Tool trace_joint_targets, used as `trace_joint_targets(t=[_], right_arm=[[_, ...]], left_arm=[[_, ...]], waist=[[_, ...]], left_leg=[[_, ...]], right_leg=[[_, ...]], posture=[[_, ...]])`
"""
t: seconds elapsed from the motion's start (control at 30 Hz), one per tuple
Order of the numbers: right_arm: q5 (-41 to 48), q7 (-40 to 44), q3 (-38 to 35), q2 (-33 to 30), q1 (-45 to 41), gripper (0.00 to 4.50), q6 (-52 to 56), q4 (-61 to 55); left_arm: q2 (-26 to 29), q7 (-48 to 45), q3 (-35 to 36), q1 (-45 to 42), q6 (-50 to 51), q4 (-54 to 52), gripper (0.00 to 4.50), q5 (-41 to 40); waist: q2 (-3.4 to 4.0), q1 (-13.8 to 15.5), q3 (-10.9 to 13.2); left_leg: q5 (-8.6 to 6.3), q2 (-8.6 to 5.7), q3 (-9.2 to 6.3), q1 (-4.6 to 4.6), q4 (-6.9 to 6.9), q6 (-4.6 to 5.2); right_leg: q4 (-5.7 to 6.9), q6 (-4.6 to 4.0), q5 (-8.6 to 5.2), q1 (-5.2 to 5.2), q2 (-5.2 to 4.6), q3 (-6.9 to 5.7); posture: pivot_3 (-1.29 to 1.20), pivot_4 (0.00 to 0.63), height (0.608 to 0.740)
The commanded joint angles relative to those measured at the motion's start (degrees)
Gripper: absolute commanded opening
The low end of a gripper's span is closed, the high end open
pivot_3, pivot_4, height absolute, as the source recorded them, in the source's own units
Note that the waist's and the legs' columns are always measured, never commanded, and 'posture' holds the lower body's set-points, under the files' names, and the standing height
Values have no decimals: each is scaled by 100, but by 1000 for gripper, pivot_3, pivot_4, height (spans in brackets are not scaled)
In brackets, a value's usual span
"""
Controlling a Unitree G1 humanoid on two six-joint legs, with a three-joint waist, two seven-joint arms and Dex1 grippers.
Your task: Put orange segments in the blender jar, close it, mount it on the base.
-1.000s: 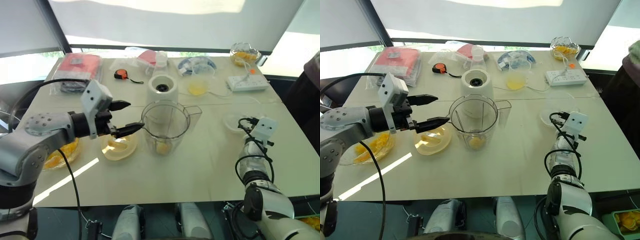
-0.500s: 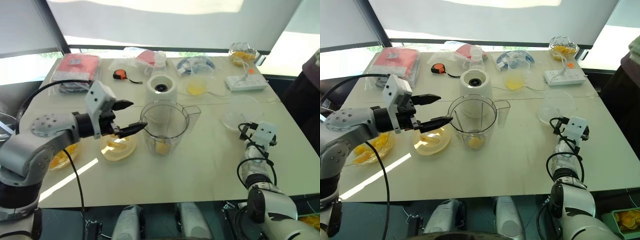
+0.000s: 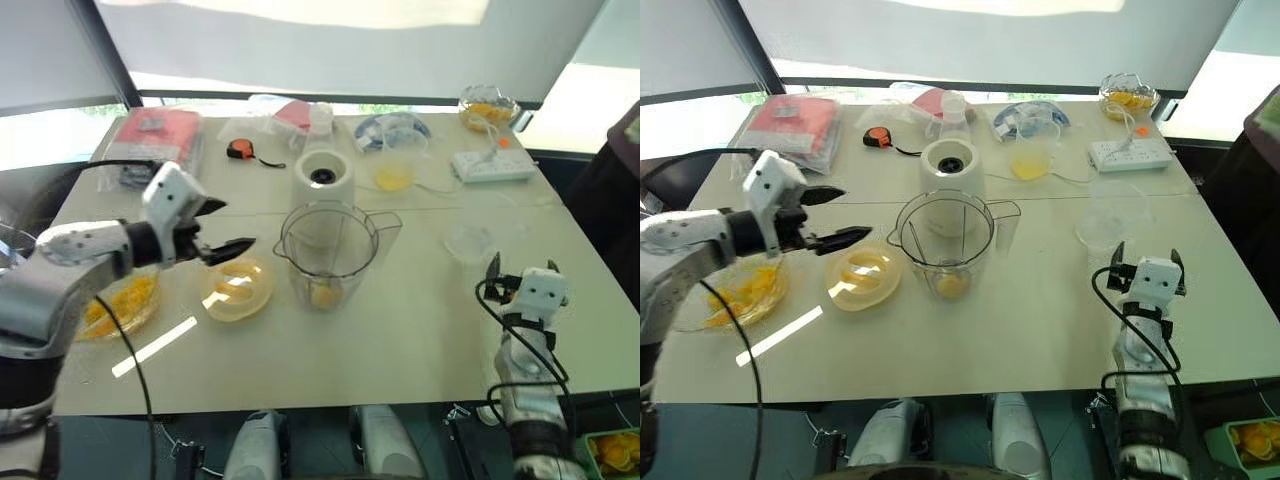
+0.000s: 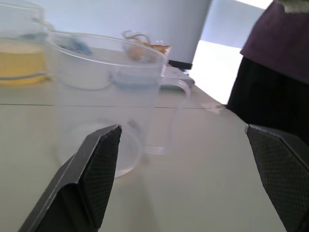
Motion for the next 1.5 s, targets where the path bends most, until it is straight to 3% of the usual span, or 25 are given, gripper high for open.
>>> trace_joint_targets(t=[0.03, 0.3, 0.5, 0.63, 0.8, 1.0, 1.1, 1.3, 1.33, 1.5], right_arm=[[348, 618, -46, -202, 432, 4267, 295, -1102], [697, 1165, -257, -209, 952, 4267, 651, -1686], [1665, 2211, -20, -409, 1882, 4267, 1483, -3032], [2757, 3160, 286, -982, 2522, 4267, 2613, -4061], [3393, 3328, 439, -1359, 2459, 4267, 3489, -4768], [3502, 3245, 528, -1474, 2009, 4267, 3981, -5026], [3453, 3226, 470, -1453, 1852, 4341, 4032, -4982], [3314, 3206, 457, -1408, 1621, 4341, 4037, -4824], [3297, 3205, 468, -1389, 1578, 4341, 4030, -4781], [3061, 3226, 627, -1283, 1289, 4341, 3965, -4476]], left_arm=[[91, -419, -347, -1, -680, 571, 4500, 600], [-263, -1296, -1389, -800, -1870, 2217, 4500, 1671], [-848, -1972, -2104, -1714, -3149, 3886, 4500, 2490], [-1350, -2359, -2640, -2465, -4109, 5183, 4500, 3143], [-1775, -2477, -2989, -3086, -5154, 6558, 4500, 3799], [-2119, -2537, -3289, -3569, -6003, 7673, 4500, 4442], [-2187, -2661, -3386, -3683, -6237, 7923, 3602, 4627], [-2211, -2672, -3401, -3674, -6535, 7991, 586, 4844], [-2213, -2682, -3378, -3656, -6536, 7977, 261, 4841], [-2206, -2595, -3168, -3579, -6389, 7873, 243, 4742]], waist=[[-1, 18, 1], [-12, 192, -2], [-12, 302, -2], [-20, 327, -6], [-30, 306, -10], [-39, 338, -19], [-44, 337, -32], [-35, 379, -58], [-30, 396, -65], [-19, 426, -77]], left_leg=[[0, 2, 1, 0, 1, 0], [-1, 1, 10, -6, 18, 0], [-4, -7, 13, -13, 8, 6], [-4, -3, 14, -15, 31, 7], [-5, -2, 11, -17, 32, 9], [-7, -2, 4, -19, 33, 12], [-7, -3, 5, -17, 35, 12], [-7, 0, 0, -10, 37, 12], [-7, 0, 1, -7, 38, 12], [-7, 2, 2, -5, 40, 12]], right_leg=[[-1, 0, 0, 0, 0, 0], [-7, -3, 1, 4, -14, -3], [-10, -2, 0, -4, -5, -8], [-13, -2, 0, 6, -15, -8], [-17, -2, 1, 7, -15, -11], [-17, -1, 1, 7, -15, -21], [-17, -1, 2, 11, -15, -21], [-12, -3, 3, 19, -15, -24], [-12, -5, 4, 21, -15, -23], [-11, -5, 4, 22, -14, -24]], posture=[[0, 150, 740], [0, 150, 740], [0, 150, 740], [0, 150, 740], [0, 150, 740], [0, 150, 740], [0, 150, 740], [0, 150, 740], [0, 150, 740], [0, 150, 740]])
